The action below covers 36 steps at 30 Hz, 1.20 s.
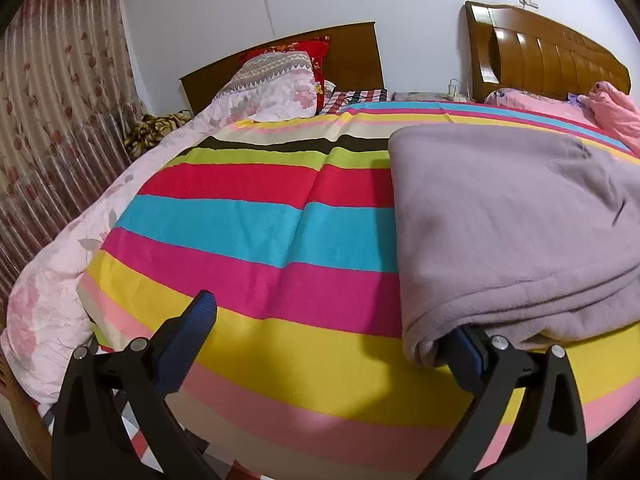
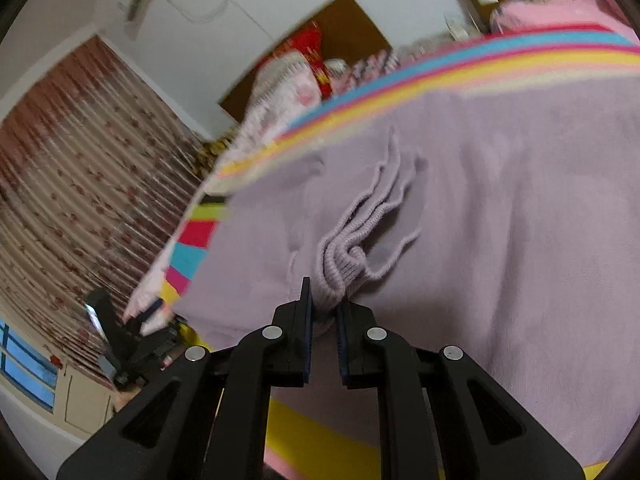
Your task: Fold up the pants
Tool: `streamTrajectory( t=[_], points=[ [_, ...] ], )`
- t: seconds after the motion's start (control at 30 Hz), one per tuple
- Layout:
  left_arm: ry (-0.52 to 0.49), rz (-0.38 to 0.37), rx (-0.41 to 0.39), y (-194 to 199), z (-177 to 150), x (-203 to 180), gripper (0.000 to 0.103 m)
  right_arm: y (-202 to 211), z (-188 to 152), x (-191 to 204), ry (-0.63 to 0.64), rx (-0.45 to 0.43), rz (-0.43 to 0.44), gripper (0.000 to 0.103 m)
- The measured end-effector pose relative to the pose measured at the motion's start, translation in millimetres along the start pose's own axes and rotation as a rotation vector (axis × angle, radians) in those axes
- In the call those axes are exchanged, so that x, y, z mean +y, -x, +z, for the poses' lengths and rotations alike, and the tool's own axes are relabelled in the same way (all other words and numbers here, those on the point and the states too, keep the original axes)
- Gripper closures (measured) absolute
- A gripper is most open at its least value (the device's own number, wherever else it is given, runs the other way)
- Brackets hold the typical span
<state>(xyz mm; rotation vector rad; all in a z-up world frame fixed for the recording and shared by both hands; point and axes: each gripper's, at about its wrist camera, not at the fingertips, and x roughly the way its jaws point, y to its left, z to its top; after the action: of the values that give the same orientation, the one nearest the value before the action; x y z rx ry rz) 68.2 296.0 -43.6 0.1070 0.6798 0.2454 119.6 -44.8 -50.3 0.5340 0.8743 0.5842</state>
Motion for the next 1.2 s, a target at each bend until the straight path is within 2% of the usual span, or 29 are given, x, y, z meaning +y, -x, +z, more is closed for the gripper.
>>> streamTrajectory(
  t=[0.1, 0.23, 0.33, 0.4, 0.47, 0.53, 0.57, 0.6, 0.63, 0.67, 0.7, 0.73, 0.8, 0.83, 0.87, 0.97, 1.0, 1.1, 1.13, 1.2],
  points=[
    [0.006, -0.015, 0.004, -1, 0, 3, 0.001, 3, 2, 3, 0.011, -0.007, -0.004, 0.092],
    [-0.006, 0.001, 0.004, 1, 2, 0, 0.001, 19, -3, 10, 0.031, -0.059, -0.037, 0.092],
    [-0.012, 0.005, 0.000, 0, 1, 0, 0.001, 8, -5, -4, -0.005, -0.013, -0.025, 0.093],
    [-0.012, -0.006, 0.008, 1, 1, 1, 0.001, 9, -4, -1, 0.017, -0.007, -0.030, 0.093],
    [-0.050, -0.004, 0.001, 11, 2, -3, 0.002, 13, -3, -2, 0.003, -0.003, -0.021, 0.092],
    [-0.154, -0.001, -0.045, 34, 0, -14, 0.002, 21, -4, -5, -0.004, 0.002, -0.027, 0.090],
    [-0.221, -0.023, -0.068, 51, -3, -20, 0.002, 24, -4, -5, 0.010, 0.002, -0.044, 0.089],
    [-0.249, -0.048, -0.083, 63, -5, -22, 0.002, 31, -6, -3, 0.041, -0.011, -0.086, 0.080],
    [-0.255, -0.091, -0.103, 78, -4, -22, 0.002, 41, -6, 1, 0.081, -0.048, -0.131, 0.067],
    [-0.233, -0.151, -0.129, 92, -1, -18, 0.002, 47, -6, 4, 0.115, -0.080, -0.150, 0.063],
    [-0.164, -0.240, -0.173, 109, 8, -10, 0.002, 51, -2, 11, 0.169, -0.111, -0.174, 0.062],
    [-0.078, -0.295, -0.208, 118, 20, -2, 0.002, 51, 3, 18, 0.211, -0.125, -0.192, 0.062],
    [0.076, -0.382, -0.225, 117, 46, 2, 0.002, 45, 15, 34, 0.272, -0.142, -0.198, 0.062],
    [0.115, -0.432, -0.202, 108, 58, -2, 0.002, 37, 21, 43, 0.303, -0.130, -0.199, 0.062],
    [0.139, -0.470, -0.140, 89, 74, -16, 0.002, 29, 25, 51, 0.337, -0.105, -0.215, 0.062],
    [0.113, -0.453, -0.003, 41, 97, -58, 0.002, -2, 28, 66, 0.458, -0.006, -0.289, 0.062],
    [0.087, -0.453, 0.048, 26, 99, -71, 0.002, -9, 24, 65, 0.472, 0.024, -0.311, 0.062],
    [0.037, -0.380, 0.188, -12, 86, -97, 0.002, -17, 13, 40, 0.437, 0.081, -0.335, 0.061],
    [0.032, -0.380, 0.214, -20, 76, -100, 0.002, -15, 11, 32, 0.419, 0.067, -0.328, 0.052],
    [-0.007, -0.370, 0.170, -19, 64, -101, 0.002, -12, 13, 19, 0.370, 0.071, -0.294, 0.044]
  ],
)
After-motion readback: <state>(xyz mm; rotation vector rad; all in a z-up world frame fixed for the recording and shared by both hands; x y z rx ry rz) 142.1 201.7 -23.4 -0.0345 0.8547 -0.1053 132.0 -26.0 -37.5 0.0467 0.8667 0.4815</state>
